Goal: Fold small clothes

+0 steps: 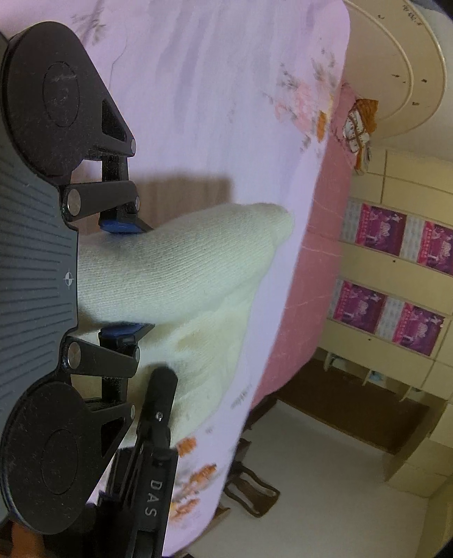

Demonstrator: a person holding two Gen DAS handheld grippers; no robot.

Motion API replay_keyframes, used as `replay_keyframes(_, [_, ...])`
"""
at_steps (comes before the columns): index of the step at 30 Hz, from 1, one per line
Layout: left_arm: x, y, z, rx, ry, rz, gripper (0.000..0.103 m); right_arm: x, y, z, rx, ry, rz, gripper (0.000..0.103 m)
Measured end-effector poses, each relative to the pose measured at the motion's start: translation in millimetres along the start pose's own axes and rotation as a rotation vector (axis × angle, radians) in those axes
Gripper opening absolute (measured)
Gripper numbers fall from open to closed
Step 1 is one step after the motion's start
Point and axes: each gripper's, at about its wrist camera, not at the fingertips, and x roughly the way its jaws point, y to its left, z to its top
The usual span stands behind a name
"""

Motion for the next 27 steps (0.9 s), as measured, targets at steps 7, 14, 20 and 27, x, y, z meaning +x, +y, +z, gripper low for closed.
replay_keyframes(7, [19, 24, -25, 0.042, 0.043, -0.005, 0.061, 29, -4, -20, -0.041, 0.060, -0.109, 0.039])
replay_keyframes(14, [3, 37, 3, -0.073, 0.007, -0.034, 0.061, 16, -5, -3, 0.015, 0.026, -0.097, 0.058])
replay_keyframes(20, [38, 51, 14, -0.158, 0.010, 0.027, 0.061, 54, -7, 18, 0.032, 0.065, -0.134, 0.042])
replay_keyframes(27, [46, 50, 8, -0.152, 0.004, 0.067, 0.072, 67, 9, 13, -0.219, 0.014, -0.243, 0.029])
